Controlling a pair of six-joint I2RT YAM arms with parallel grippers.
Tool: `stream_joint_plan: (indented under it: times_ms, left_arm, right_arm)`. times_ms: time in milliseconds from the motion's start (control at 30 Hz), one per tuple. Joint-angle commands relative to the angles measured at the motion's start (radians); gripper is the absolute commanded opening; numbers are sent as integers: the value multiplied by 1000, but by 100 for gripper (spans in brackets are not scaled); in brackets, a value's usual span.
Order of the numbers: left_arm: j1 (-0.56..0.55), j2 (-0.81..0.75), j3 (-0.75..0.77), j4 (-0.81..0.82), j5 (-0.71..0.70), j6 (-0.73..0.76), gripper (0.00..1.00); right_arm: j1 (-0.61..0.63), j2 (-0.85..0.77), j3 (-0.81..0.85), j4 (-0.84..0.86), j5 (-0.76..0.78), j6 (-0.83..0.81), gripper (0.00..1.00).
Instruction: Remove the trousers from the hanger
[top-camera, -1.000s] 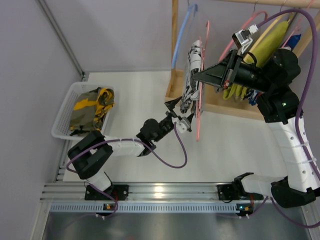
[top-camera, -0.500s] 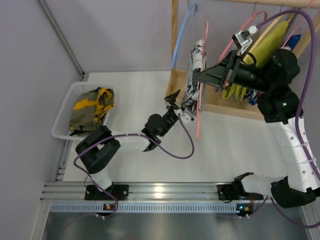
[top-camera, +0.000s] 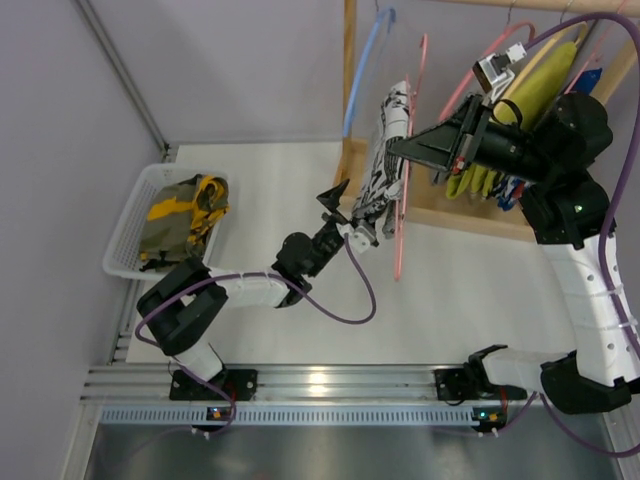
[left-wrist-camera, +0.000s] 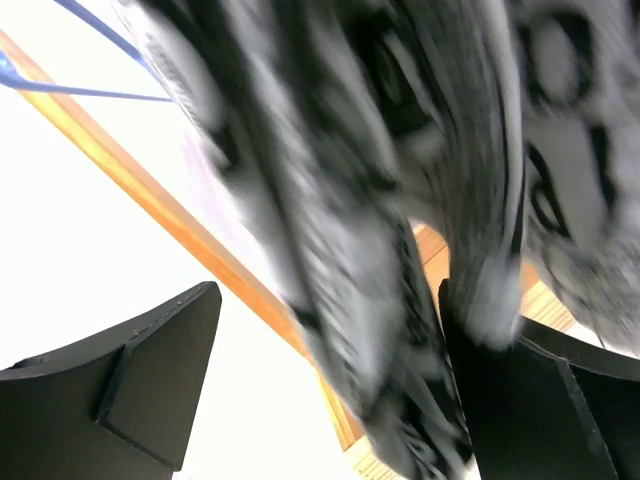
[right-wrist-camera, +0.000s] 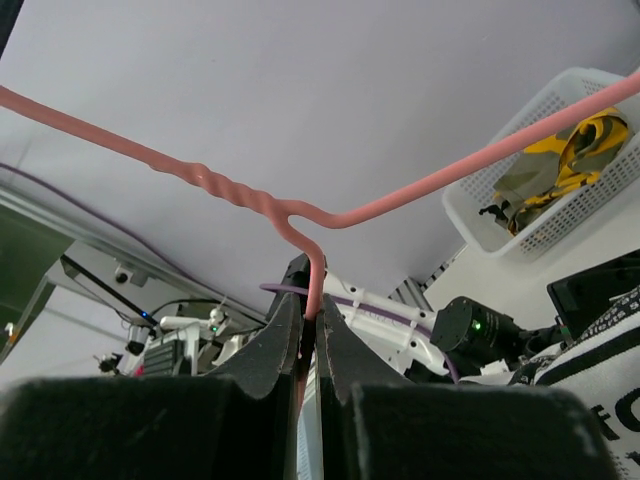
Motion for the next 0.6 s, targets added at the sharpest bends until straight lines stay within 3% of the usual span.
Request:
stream_joint_plan:
  times_ms: [0, 567]
  left_arm:
    - [10, -38, -29, 80, 37, 14, 96]
    - [42, 20, 112, 75, 68, -49, 97]
  right_arm:
    - [-13, -23, 120, 160, 3, -47, 0]
    - [-13, -50, 39, 176, 3, -39, 0]
